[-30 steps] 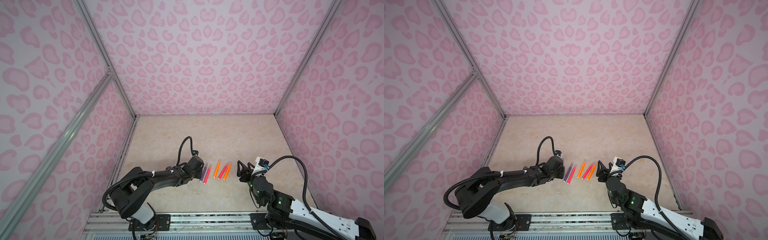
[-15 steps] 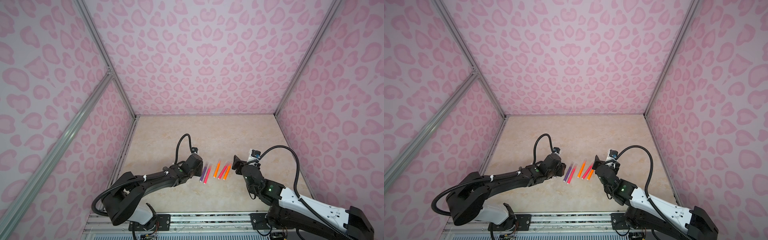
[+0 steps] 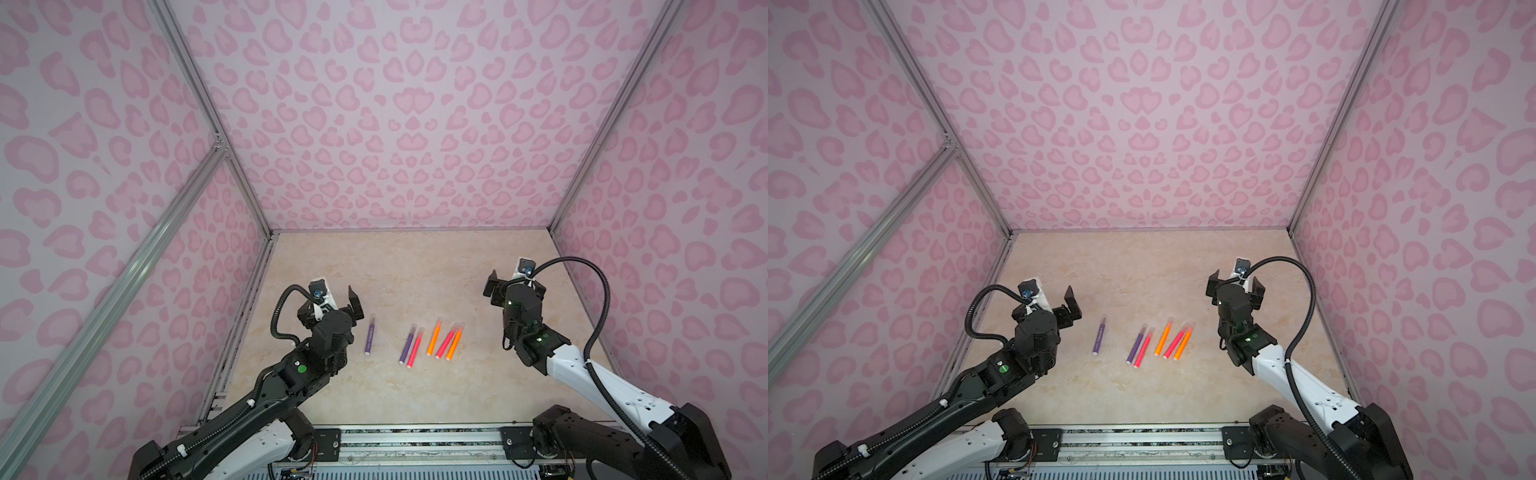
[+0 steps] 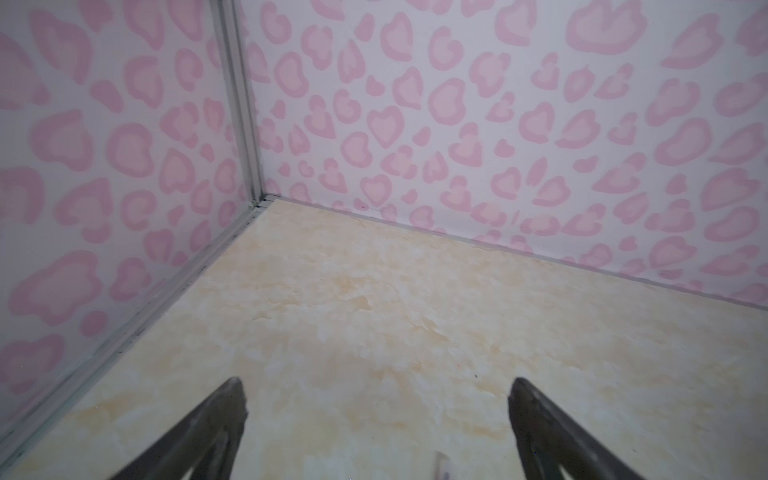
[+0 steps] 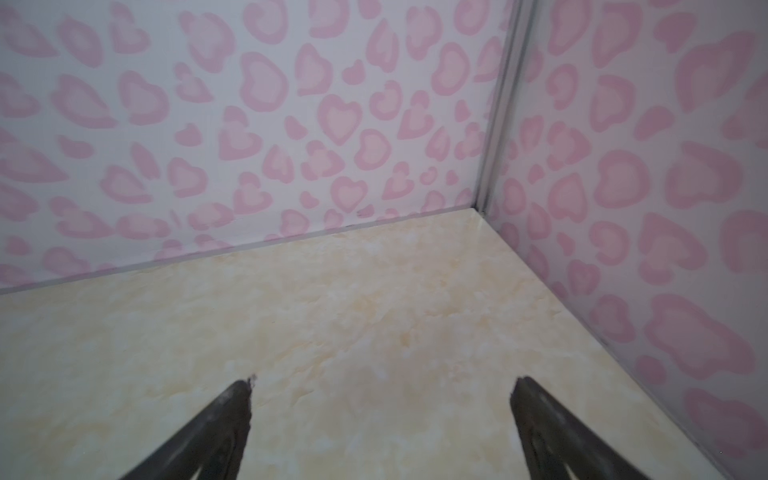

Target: Insert the pens into the pen caps

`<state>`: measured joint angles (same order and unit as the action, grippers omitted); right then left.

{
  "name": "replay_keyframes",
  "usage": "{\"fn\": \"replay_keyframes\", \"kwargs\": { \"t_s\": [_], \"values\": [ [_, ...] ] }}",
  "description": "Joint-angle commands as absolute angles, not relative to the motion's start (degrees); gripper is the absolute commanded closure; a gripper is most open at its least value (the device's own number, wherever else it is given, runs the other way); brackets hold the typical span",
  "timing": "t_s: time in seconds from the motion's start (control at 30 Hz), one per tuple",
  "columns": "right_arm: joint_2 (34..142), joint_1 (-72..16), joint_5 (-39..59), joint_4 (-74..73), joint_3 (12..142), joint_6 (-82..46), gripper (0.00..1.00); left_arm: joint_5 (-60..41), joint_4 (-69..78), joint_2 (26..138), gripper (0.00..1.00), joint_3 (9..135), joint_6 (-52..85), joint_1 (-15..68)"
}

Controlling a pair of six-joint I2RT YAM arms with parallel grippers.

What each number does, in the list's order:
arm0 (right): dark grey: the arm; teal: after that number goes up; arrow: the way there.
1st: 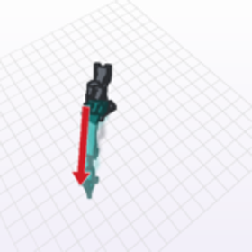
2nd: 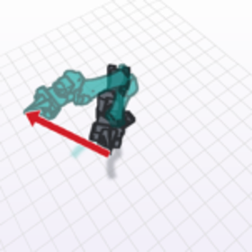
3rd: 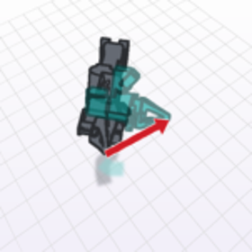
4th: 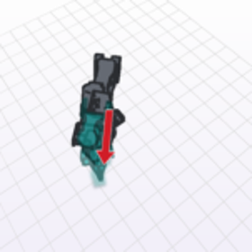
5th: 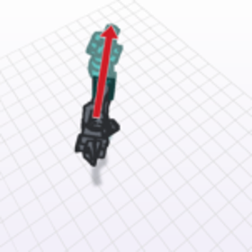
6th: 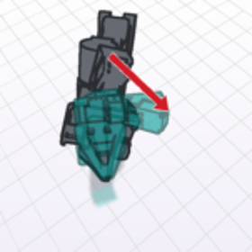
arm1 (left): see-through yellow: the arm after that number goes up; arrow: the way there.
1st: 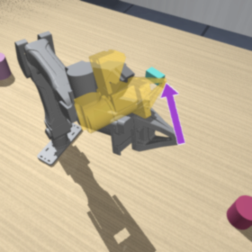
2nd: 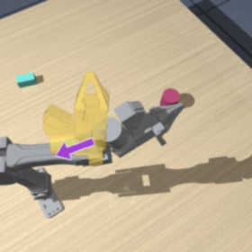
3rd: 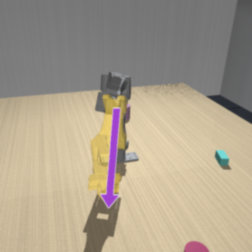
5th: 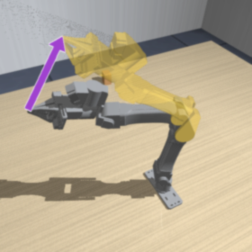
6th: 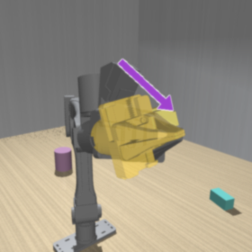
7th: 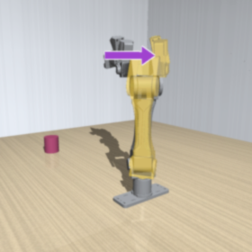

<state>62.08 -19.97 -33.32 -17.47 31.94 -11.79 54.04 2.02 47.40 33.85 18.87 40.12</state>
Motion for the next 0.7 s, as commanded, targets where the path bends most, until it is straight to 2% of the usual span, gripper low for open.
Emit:
{"fn": "replay_keyframes", "kwargs": {
  "t_s": [0.0, 0.1, 0.23, 0.33, 0.4, 0.53, 0.67],
  "values": [
    [62.3, -11.8, -26.8, -24.6, 26.6, -9.7, 0.02, 58.1, 7.0, 47.1, 0.04, 31.6, 15.1, 32.4],
    [65.2, -6.3, -27.1, -34.8, 19.6, -9.4, 0.02, 58.1, 10.5, 47.3, 0.05, 25.9, 17.3, 21.3],
    [71.5, -5.4, -28.5, -38.8, 18.8, -5.7, 0.03, 55.1, 16.3, 46.3, 0.04, 17.8, 21.8, 11.1],
    [76.9, -5.0, -25.5, -48.9, 16.6, -3.8, 0.05, 53.4, 29.3, 48.0, 0.04, 10.2, 19.9, 8.8],
    [76.1, -5.4, -23.3, -47.1, 17.3, -2.4, 0.03, 50.2, 38.4, 52.0, 0.04, 7.6, 18.0, 6.7],
    [77.4, -4.9, -20.9, -48.5, 17.6, -1.3, 0.01, 43.0, 48.9, 63.3, 0.04, 8.8, 14.3, 5.3],
    [86.2, -2.1, -12.8, -61.6, 15.4, -2.6, 0.01, 36.9, 59.2, 70.4, 0.04, 9.4, 10.1, 5.3]
  ]
}}
